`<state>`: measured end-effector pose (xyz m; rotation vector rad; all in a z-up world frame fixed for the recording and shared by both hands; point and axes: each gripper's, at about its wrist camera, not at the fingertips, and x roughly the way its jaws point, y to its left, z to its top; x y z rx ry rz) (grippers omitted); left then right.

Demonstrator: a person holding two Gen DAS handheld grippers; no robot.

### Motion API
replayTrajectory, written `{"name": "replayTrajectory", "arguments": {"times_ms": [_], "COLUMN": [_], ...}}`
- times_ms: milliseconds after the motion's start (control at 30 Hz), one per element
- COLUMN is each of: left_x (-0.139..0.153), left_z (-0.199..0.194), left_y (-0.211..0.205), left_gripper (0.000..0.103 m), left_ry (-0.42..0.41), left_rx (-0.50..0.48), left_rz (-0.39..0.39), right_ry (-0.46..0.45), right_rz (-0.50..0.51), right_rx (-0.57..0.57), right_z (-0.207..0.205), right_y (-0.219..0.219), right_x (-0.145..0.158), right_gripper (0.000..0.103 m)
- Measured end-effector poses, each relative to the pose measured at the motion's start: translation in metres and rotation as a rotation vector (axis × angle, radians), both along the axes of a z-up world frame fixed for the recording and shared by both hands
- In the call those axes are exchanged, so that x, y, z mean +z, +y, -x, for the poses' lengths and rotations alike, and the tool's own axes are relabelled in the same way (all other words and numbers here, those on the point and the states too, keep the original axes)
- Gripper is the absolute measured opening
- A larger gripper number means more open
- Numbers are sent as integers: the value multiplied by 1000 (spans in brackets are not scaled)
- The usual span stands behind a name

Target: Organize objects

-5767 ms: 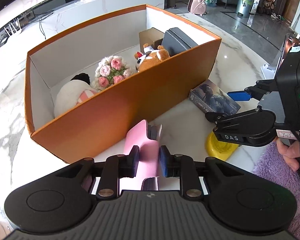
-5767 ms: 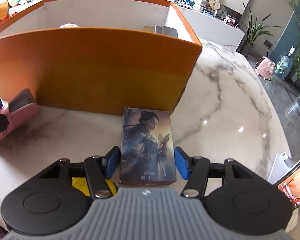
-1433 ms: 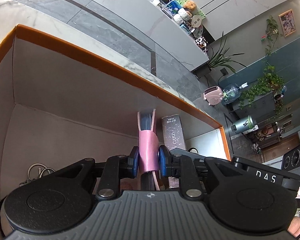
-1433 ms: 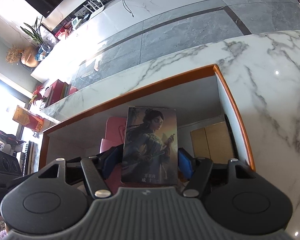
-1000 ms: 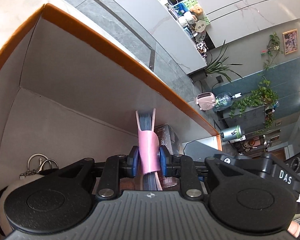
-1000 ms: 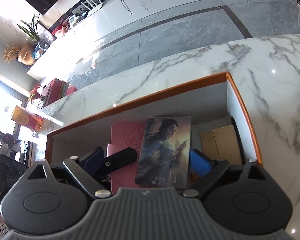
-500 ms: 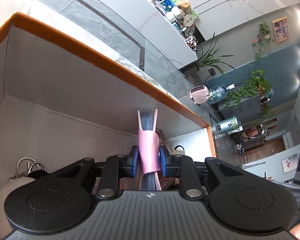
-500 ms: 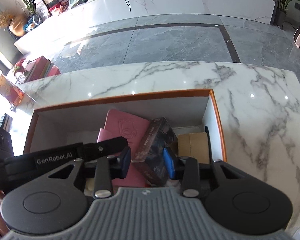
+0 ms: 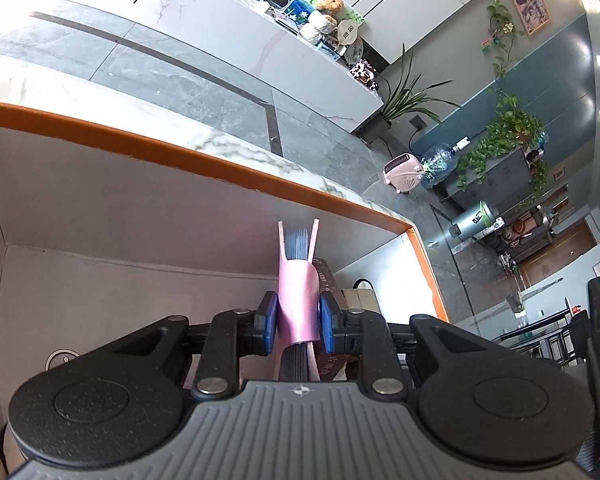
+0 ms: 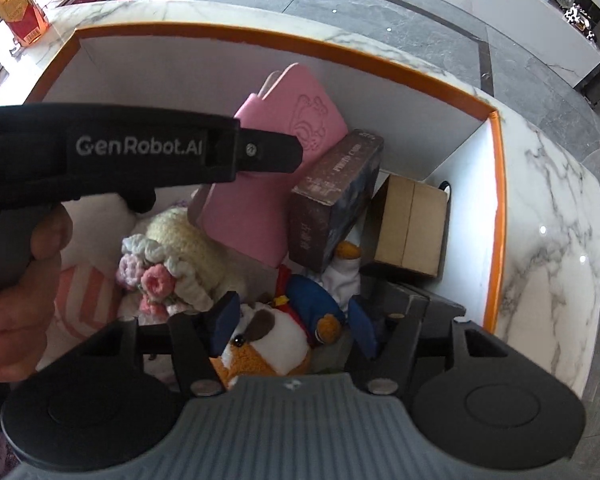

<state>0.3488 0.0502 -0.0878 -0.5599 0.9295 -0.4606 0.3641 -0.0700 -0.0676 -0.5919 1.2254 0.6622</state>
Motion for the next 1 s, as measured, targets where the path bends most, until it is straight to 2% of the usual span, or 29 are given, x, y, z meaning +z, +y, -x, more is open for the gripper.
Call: {"name": "replayTrajectory", "arguments": {"times_ms": [133, 200, 267, 300, 333, 400, 467, 533, 567, 600, 633, 767, 933, 1000], "left_x": [-1, -2, -2, -2, -2, -2, -1, -1, -1, -2, -2, -2, -3, -3], "left_z": [-1, -1, -1, -1, -1, 0, 1, 0, 0, 0, 0, 1, 0, 1], "left_y": [-1, 0, -1, -2, -2, -4, -6, -8, -10, -11, -12, -11, -10, -9], "left_gripper": [25, 25, 25, 25, 25, 25, 25, 25, 25, 25, 25, 25, 25, 25], "left_ry": [4, 2, 2, 3, 4, 3, 2, 3, 4, 5, 4, 3, 10, 8], "left_rx": [2, 3, 3, 3, 2, -2, -4, -5, -6, -7, -10, -10, -9, -9], "left_rz": [-2, -9, -13, -14, -17, -24, -32, -38, -37, -35, -34, -35, -24, -23], "right_ry": [70, 85, 73, 66, 83, 107, 131, 156, 167, 178, 179, 120, 110, 96], "right_rz": [-10, -19, -6, 8, 11, 20, 1, -41, -65, -79, -81, 15, 49, 69], "right_rx": [2, -9, -12, -7, -3, -12, -68, -116, -122, -124, -120, -83, -128, -124], "right_z": [-6, -9, -11, -11, -11, -12, -18, -23, -24, -24, -22, -11, -13, -11], "right_y": [-2, -6, -11, -13, -15, -19, -25, -29, -29, -28, -25, -6, 3, 6], "right_x": [-4, 0, 8, 11, 14, 15, 19, 24, 26, 26, 25, 8, -8, -11], "right_gripper": [59, 38, 7, 3, 2, 2, 6, 19, 28, 47, 52, 52, 64, 63]}}
